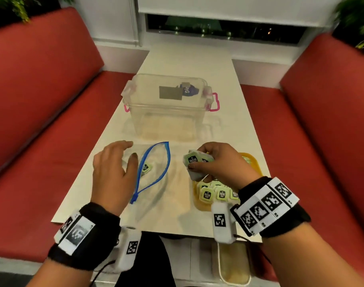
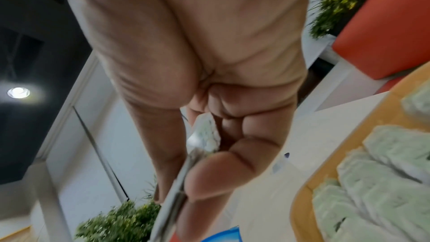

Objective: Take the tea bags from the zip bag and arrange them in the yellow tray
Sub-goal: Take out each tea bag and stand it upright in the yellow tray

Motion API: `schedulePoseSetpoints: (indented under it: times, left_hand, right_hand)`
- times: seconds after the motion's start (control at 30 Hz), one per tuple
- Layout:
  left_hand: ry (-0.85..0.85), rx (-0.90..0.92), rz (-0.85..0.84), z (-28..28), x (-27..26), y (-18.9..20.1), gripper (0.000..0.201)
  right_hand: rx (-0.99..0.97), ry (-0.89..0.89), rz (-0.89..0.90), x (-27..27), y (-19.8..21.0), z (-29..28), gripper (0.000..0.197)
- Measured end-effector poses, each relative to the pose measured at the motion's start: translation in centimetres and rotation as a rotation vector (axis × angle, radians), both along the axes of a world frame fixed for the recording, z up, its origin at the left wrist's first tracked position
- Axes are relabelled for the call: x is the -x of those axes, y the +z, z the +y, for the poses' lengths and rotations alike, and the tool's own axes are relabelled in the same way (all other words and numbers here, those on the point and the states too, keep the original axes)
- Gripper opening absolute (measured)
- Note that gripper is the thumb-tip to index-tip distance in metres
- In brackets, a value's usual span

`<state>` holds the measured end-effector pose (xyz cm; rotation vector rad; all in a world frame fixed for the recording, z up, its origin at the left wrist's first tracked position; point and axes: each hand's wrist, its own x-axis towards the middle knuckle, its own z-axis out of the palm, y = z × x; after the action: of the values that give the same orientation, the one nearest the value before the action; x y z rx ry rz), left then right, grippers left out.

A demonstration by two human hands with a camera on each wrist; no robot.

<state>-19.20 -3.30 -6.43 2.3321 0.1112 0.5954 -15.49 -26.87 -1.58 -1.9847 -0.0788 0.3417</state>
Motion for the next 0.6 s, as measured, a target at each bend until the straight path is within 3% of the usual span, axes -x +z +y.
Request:
schedulePoseSetpoints:
  times: [0.1,0.23,0.37,0.5,0.6]
  left_hand:
    - [-0.293,0.130,0.052,-4.4,-1.0,1.9,0.019]
    - [-0.512,0.298,0.275,-9.2,-2.7,2.1,0.012]
    - [-0.554,0.400,0.336,-11.5,-3.9,1.0,0.003]
    - [-0.579,0.552,0.363,-13.2,-4.4,0.5,0.006]
    - [-0.585,0.576,0.377,-14.0,-4.8,0.0,0.010]
  right_hand:
    - [0.040,-0.026,-0.025,0.1,-0.4,-1.1,0.025]
    - [0.025,-0.034,-0.019,0.4,-0.4,-2.4,0.023]
    - [0.064,-0.073,-0.065,0.6,-0.8,-4.4,0.022]
    - [-0.104,-0.174,-0.005,0.4,-1.7,-7.4,0.022]
    - [-0.224,-0.230,0.014,0.7,-2.0,-9.2,0.007]
